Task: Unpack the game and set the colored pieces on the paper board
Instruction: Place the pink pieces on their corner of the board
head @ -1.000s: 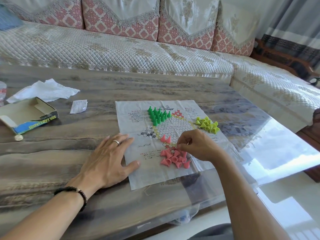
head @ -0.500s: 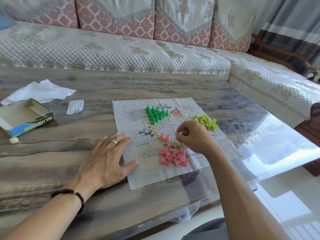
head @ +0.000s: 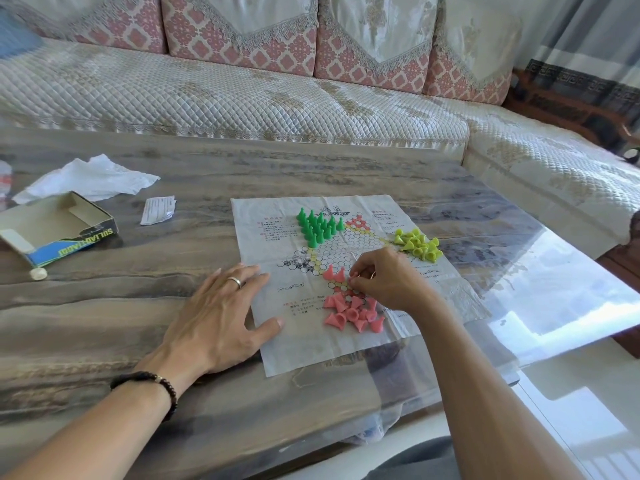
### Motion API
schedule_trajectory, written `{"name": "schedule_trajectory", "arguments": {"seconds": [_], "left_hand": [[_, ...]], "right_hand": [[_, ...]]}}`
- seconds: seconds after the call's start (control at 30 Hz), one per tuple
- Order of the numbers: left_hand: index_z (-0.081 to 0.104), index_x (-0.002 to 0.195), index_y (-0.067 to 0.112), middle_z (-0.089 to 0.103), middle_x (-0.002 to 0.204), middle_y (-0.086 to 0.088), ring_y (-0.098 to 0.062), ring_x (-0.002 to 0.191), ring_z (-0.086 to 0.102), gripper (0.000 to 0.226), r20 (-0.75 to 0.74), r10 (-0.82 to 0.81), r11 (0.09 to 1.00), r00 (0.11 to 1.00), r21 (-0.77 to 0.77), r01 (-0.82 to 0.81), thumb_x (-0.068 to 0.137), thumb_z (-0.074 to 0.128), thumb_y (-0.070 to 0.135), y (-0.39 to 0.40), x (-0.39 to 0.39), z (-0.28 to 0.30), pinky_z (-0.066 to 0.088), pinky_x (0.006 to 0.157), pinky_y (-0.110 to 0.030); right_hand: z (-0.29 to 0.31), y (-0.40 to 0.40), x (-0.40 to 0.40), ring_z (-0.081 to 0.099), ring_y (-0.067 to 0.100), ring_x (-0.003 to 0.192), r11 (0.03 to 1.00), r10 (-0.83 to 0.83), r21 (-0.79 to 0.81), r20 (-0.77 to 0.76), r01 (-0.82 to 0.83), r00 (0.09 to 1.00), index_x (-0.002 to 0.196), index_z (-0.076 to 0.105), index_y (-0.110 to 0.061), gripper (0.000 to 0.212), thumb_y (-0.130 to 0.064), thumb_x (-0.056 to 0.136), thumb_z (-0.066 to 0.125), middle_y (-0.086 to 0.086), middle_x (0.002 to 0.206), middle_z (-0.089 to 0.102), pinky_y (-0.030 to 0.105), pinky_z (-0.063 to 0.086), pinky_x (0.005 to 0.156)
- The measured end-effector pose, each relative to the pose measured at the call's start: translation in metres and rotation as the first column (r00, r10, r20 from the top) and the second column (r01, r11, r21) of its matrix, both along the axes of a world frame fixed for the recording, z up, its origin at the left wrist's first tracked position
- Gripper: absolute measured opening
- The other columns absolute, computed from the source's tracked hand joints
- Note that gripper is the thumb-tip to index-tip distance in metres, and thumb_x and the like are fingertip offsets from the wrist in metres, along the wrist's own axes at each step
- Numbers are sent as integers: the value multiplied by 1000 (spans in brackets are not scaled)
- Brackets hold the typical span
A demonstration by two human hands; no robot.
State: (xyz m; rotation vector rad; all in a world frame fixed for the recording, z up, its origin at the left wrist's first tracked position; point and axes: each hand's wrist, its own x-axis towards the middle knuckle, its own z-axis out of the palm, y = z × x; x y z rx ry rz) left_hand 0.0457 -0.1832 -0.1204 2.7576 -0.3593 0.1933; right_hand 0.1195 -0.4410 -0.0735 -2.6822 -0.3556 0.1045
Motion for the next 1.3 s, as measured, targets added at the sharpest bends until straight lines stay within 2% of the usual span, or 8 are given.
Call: {"name": "schedule_trajectory", "arguments": {"seconds": [0.27,0.53,0.67,0.8,0.9,1.03,1.2,1.3], "left_hand": [[40,143,27,30,153,8,-7,143,18,93,0,0,1000,1000,-14,0,67,22,78,-1,1,1,2,116,-25],[36,145,27,27,154,8,-7,144,16,98,-21,5,1000,1000,0,-5,65,17,79,-1,-1,3,2,118,-28],[36,145,27,27,155,7,-8,144,15,97,-26,2,1000,1000,-1,-2,66,18,79,-1,-1,2,3,119,-30],[38,144,26,29,154,6,-9,144,18,96,-17,3,1000,1000,-8,-3,66,19,79,0,-1,2,5,119,-31],[37,145,27,27,155,7,-8,144,16,96,-22,-2,1000,1000,-2,1,67,18,79,0,-1,1,5,119,-31],[37,145,27,27,155,8,-8,144,16,96,-26,-1,1000,1000,-1,1,66,18,80,-1,0,1,5,119,-31],[35,145,27,25,155,8,-8,144,16,96,-28,3,1000,1000,18,-3,67,17,79,0,0,1,5,119,-32],[35,145,27,25,156,7,-8,144,16,96,-31,3,1000,1000,24,-2,66,17,78,-1,0,2,5,119,-31]], "right_hand": [[3,-15,-3,59,16,75,997,-42,64,38,40,998,83,65,-16,4,-20,83,68,0,81,65,31,50,67],[5,-33,-20,40,1,46,997,16,82,-69,-10,997,72,68,-24,9,-23,80,72,-13,48,50,21,33,50],[1,-33,-19,46,9,52,997,42,65,-115,-34,992,70,69,-26,11,-21,78,74,9,62,63,27,37,53],[1,-35,-16,47,1,51,997,-36,64,-40,39,999,70,64,-25,18,-13,82,67,-8,57,56,23,39,54],[5,-34,-13,54,11,55,974,-130,191,35,121,991,76,60,-20,16,-9,87,58,-2,66,67,35,47,55],[9,-27,-16,58,9,50,940,-91,323,-62,106,994,85,58,-11,6,-7,89,60,4,70,72,27,49,51],[0,-25,-13,63,12,55,974,-59,208,-146,89,988,84,63,-14,7,-10,82,69,4,64,70,36,55,59],[-4,-26,-8,51,8,54,991,-70,105,-76,78,995,79,70,-19,7,-13,82,70,-6,58,58,29,46,56]]}}
